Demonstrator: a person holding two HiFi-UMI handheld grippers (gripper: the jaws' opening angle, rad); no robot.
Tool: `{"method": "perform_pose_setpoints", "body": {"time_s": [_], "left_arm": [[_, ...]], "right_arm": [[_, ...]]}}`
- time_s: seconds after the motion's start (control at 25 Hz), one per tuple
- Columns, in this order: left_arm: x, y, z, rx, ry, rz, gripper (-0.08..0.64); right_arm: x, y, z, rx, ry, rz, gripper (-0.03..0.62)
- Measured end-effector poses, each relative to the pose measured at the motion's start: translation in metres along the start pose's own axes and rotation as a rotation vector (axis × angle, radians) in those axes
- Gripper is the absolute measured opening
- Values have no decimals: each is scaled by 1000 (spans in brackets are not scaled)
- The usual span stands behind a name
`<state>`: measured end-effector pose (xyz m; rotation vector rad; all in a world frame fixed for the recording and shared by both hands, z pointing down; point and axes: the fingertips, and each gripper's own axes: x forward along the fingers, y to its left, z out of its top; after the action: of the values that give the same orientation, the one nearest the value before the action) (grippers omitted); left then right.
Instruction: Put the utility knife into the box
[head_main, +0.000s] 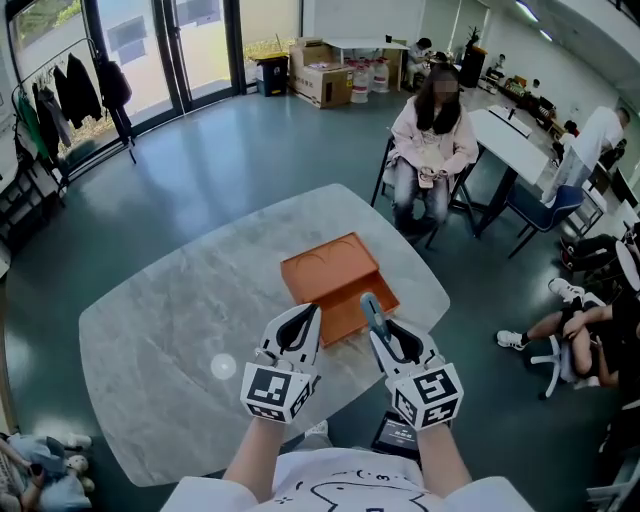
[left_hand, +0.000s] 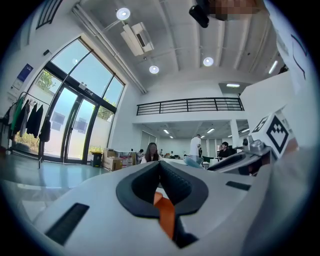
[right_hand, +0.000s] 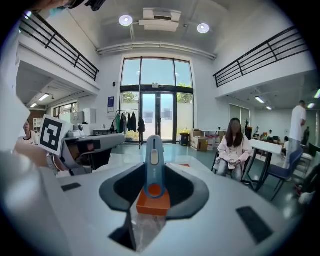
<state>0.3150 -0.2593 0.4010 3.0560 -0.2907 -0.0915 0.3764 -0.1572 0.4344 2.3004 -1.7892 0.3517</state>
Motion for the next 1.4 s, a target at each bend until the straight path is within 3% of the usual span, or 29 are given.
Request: {"method": "perform_pose_setpoints", "body": {"time_s": [0.44, 1.16, 1.4], "left_arm": [[19, 29, -4, 5, 5, 124, 15], [52, 51, -3, 41, -9, 432, 15], [52, 57, -10, 46, -6, 543, 15]], "right_arm": [[43, -21, 3, -27, 29, 104, 133], [110, -58, 7, -159, 110, 444, 133], [129, -60, -5, -242, 160, 570, 133]]}}
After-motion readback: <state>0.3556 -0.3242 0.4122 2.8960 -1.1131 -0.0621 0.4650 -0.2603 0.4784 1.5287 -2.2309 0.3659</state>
